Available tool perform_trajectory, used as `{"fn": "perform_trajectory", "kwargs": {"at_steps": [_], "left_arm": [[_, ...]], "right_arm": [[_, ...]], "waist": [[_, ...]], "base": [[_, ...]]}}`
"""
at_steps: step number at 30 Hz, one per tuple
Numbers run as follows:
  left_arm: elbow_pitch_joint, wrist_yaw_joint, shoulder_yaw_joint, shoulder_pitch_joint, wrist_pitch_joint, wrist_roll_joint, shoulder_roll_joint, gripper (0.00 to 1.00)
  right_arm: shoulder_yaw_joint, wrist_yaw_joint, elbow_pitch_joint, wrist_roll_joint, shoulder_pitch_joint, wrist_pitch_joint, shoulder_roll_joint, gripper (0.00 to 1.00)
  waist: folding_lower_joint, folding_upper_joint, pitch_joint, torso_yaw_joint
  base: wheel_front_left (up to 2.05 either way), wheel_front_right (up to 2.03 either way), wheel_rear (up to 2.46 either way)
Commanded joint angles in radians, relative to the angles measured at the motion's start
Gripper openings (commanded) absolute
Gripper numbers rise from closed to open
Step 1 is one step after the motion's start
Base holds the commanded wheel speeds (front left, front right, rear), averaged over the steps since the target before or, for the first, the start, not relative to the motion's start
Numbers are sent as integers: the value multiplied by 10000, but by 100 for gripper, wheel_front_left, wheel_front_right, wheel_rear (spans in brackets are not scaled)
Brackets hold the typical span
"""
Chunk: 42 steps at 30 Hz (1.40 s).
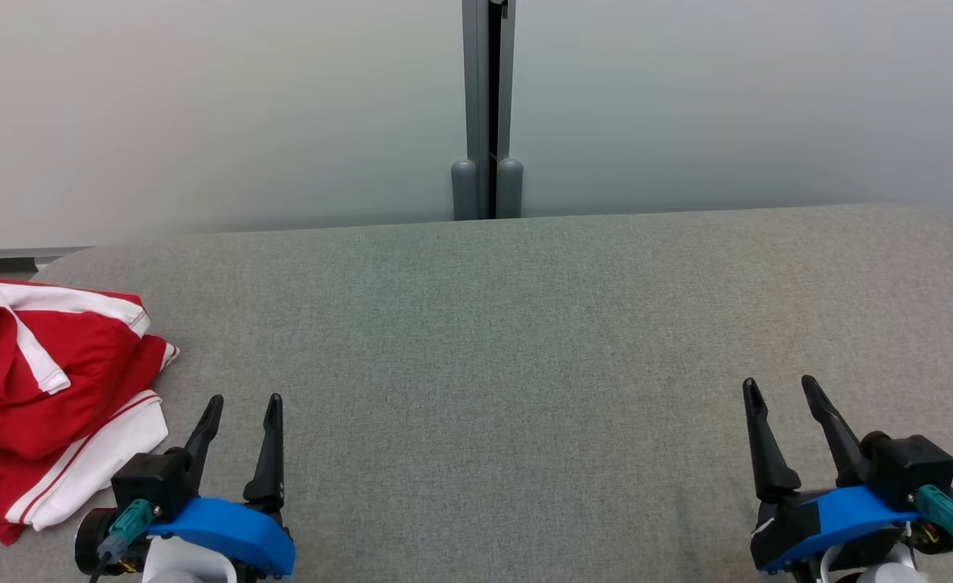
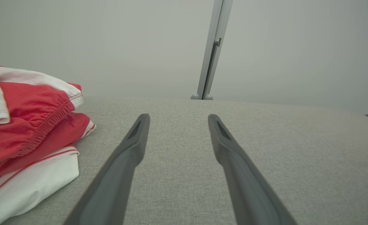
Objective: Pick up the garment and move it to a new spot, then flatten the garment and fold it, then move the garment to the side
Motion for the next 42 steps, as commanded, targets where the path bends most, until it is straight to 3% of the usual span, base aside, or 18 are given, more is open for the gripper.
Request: {"fn": "perform_trajectory", "kwargs": {"at_steps": [1,12,26,32,42], "left_arm": [[35,-8,-23,-144,-92,191,58,100],[226,13,-67,-172,-274,750,41,100],[308,26,29,-224,-268,677,-29,100],[182,199,128,-473,-266,823,-44,100],[-16,341,560,-627,-265,830,-119,100]], "right_arm": [[7,4,18,-204,36,-63,19,100],[-10,4,132,-696,7,-241,43,100],[-109,4,145,-389,66,-288,55,100],[53,4,-233,-530,5,-144,31,100],[365,4,-885,-455,-265,197,-94,100]], "waist": [[0,-1,-1,6],[0,-1,27,33],[0,-1,66,126],[0,-1,238,808],[0,-1,582,2705]], "base": [[0,0,0],[0,0,0],[0,0,0],[0,0,0],[0,0,0]]}}
